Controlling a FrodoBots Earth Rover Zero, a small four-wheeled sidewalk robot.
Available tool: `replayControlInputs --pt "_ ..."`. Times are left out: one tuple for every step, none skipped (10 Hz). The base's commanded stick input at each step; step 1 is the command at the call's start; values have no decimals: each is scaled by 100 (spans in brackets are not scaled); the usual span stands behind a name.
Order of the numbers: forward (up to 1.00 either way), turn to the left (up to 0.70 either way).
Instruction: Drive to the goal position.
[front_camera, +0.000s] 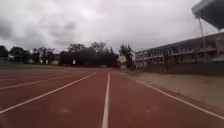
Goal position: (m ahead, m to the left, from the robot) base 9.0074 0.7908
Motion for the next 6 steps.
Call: replayControlInputs --pt "50 0" --pt "50 0" --pt "50 0" --pt "50 0" --pt "50 0" --pt "50 0"
